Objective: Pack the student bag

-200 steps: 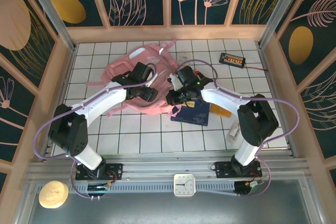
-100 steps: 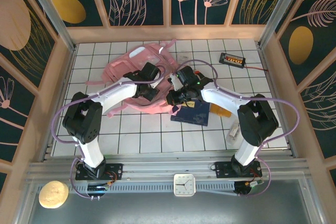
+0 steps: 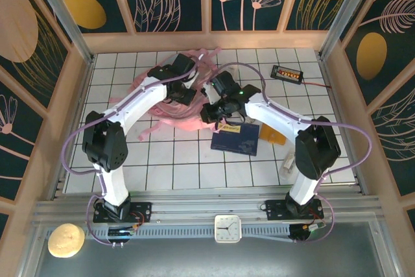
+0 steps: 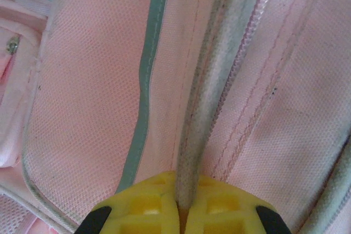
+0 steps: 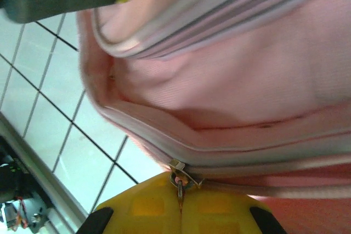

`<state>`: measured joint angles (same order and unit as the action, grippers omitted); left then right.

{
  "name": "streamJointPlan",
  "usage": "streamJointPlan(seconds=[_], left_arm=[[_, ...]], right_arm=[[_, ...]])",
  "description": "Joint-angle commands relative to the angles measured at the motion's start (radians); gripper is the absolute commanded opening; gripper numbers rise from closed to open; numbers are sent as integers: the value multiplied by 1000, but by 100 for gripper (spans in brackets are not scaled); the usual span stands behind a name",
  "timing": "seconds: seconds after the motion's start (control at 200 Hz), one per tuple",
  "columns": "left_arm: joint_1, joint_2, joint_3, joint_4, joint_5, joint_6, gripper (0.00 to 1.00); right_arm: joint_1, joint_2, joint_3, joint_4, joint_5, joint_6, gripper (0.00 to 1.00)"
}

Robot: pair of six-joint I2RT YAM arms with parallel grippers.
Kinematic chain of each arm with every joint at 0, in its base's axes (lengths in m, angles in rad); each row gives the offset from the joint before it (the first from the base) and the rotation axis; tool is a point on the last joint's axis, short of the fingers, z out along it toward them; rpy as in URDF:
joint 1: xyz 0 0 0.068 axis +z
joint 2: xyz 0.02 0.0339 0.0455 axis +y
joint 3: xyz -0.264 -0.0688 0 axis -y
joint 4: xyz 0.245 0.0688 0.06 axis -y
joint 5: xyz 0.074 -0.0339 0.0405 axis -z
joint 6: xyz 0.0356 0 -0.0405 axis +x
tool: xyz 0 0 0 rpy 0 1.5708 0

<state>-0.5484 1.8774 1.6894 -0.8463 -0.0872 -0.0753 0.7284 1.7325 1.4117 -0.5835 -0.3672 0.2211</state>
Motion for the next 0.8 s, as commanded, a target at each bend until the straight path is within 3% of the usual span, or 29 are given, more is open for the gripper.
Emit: streamJointPlan(seconds=[0.0, 0.245, 0.42, 0.475, 0.535, 0.645, 0.796], left_arm=[[-2, 37, 110, 0, 14, -101, 0], [-1, 78, 205, -14, 110, -214, 0], [-2, 52, 191, -43, 132, -215, 0], [-2, 33, 166, -34, 135, -197, 0], [-2, 6, 125, -4, 138, -171, 0], [-2, -25, 72, 9, 102, -101, 0], [-2, -82, 4, 30, 68, -11, 0]], right_arm=[[82, 41, 66, -57, -70, 59, 0], [151, 113, 58, 142, -111, 199, 0], [135, 4, -148, 519, -72, 372, 0], [123, 1, -169, 574, -113, 403, 16], [118, 12, -140, 520, -131, 388, 36], [109, -41, -140, 377, -103, 348, 54], [29, -227, -233, 265, -75, 366, 66]])
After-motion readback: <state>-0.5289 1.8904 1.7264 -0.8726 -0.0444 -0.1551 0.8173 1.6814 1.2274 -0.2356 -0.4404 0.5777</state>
